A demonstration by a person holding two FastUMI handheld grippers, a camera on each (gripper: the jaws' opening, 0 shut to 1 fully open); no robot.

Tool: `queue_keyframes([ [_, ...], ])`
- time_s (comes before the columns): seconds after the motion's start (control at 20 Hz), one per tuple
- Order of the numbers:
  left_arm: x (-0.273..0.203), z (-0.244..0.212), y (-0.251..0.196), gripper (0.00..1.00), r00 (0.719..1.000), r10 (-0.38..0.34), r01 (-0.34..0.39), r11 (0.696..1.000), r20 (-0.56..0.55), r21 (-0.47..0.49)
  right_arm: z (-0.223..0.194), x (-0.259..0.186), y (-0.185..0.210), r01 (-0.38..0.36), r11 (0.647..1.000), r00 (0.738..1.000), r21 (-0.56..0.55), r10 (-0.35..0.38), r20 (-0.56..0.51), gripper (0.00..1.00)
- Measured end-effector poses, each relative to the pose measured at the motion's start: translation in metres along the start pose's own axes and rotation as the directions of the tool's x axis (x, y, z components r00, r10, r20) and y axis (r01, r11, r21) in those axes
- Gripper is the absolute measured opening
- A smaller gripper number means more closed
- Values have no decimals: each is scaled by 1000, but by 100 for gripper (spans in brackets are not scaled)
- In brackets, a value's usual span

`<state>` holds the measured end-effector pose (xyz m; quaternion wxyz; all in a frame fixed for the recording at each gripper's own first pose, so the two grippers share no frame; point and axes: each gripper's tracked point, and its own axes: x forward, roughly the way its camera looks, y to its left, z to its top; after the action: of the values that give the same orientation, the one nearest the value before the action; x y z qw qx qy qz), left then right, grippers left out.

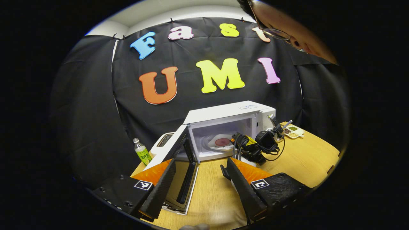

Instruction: Open the microwave oven with the left hand, put the food in, and close the microwave oven.

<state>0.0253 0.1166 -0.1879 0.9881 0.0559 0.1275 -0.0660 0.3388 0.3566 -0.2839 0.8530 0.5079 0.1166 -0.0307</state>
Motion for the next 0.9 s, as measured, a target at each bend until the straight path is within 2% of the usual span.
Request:
queue_keyframes([
  [0.05, -2, 3, 0, 96, 1000, 1, -1, 1000, 8, 1, 1, -8, 5, -11, 999, 1000, -52, 11, 5, 40],
  [0.1, -3, 6, 0, 96, 1000, 3, -3, 1000, 15, 1, 4, -15, 8, -17, 995, 1000, -97, 17, 3, 58],
  [0.15, -4, 7, -1, 96, 1000, 5, -5, 1000, 18, -1, 7, -24, 10, -21, 988, 1000, -156, 22, 4, 70],
  [0.2, -3, 10, -2, 96, 1000, 9, -9, 1000, 23, -4, 9, -32, 14, -36, 976, 999, -216, 36, -6, 89],
  [0.25, -5, 14, -2, 96, 999, 12, -12, 1000, 34, -6, 15, -44, 16, -37, 959, 999, -282, 37, -6, 99],
  [0.35, -9, 24, -5, 96, 999, 12, -11, 1000, 50, -15, 31, -67, 23, -61, 912, 998, -406, 64, -6, 100],
  [0.4, -11, 29, -7, 96, 998, 11, -10, 1000, 58, -14, 40, -79, 24, -74, 893, 997, -445, 74, -18, 90],
  [0.45, -14, 34, -10, 96, 998, 9, -8, 1000, 65, -15, 50, -90, 23, -76, 875, 997, -479, 74, -25, 100],
  [0.5, -17, 39, -14, 95, 997, 4, -3, 1000, 74, -16, 61, -101, 20, -78, 861, 997, -502, 68, -39, 91],
  [0.55, -20, 47, -18, 95, 996, 0, 1, 1000, 84, -20, 75, -115, 17, -84, 839, 996, -537, 72, -44, 100],
  [0.6, -22, 51, -22, 95, 996, -5, 8, 1000, 91, -30, 90, -126, 12, -78, 816, 997, -572, 67, -40, 100],
  [0.65, -22, 54, -27, 95, 995, -9, 13, 999, 97, -40, 106, -140, 10, -83, 786, 997, -613, 72, -41, 100],
  [0.7, -24, 56, -32, 95, 995, -13, 18, 999, 95, -50, 121, -156, 9, -91, 746, 996, -660, 82, -44, 91],
  [0.75, -23, 59, -35, 95, 995, -14, 20, 998, 96, -57, 135, -169, 2, -87, 698, 996, -711, 77, -46, 100],
  [0.8, -23, 62, -39, 95, 995, -14, 21, 998, 101, -61, 152, -183, -4, -80, 655, 996, -752, 74, -41, 100],
  [0.9, -23, 63, -45, 93, 994, -8, 14, 998, 107, -58, 183, -213, -10, -77, 617, 997, -783, 70, -43, 100],
])
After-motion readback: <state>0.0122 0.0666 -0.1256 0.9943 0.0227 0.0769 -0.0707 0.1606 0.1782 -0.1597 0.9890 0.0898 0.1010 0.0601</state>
